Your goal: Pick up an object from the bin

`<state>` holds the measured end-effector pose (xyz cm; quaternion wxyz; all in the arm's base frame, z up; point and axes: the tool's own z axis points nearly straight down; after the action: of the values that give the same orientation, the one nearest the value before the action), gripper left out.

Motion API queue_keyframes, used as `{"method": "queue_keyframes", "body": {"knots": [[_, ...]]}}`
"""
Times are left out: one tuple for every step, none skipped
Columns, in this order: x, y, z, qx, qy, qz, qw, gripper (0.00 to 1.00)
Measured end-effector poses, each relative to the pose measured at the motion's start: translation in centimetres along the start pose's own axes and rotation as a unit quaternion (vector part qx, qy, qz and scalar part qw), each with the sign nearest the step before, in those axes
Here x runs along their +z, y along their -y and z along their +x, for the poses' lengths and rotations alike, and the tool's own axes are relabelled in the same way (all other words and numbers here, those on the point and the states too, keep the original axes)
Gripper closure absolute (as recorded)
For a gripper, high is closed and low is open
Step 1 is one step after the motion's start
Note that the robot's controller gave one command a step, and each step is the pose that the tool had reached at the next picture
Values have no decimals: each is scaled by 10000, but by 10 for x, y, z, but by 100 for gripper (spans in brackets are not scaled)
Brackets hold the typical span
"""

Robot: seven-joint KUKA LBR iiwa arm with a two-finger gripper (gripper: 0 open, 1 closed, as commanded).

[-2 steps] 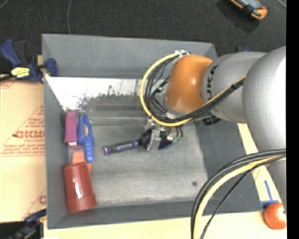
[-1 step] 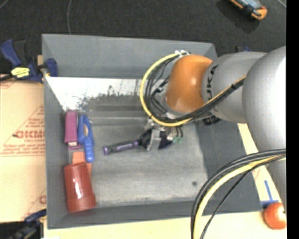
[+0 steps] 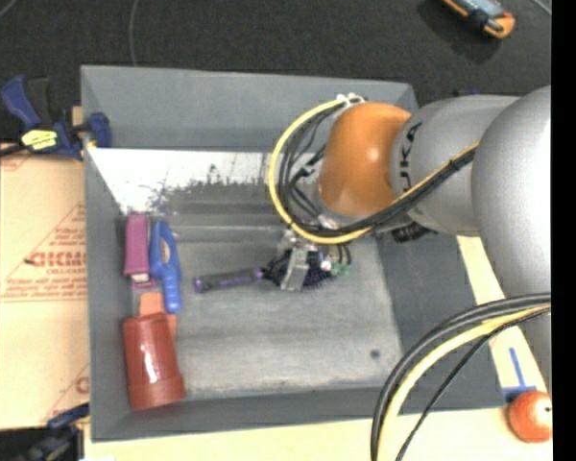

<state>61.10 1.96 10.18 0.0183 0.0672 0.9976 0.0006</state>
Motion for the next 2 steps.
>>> {"method": "queue_keyframes", "body": {"knots": [[-21, -1, -2, -138, 20, 10, 9999, 100], [3, -4, -3, 95, 0, -2, 10000, 100]]}}
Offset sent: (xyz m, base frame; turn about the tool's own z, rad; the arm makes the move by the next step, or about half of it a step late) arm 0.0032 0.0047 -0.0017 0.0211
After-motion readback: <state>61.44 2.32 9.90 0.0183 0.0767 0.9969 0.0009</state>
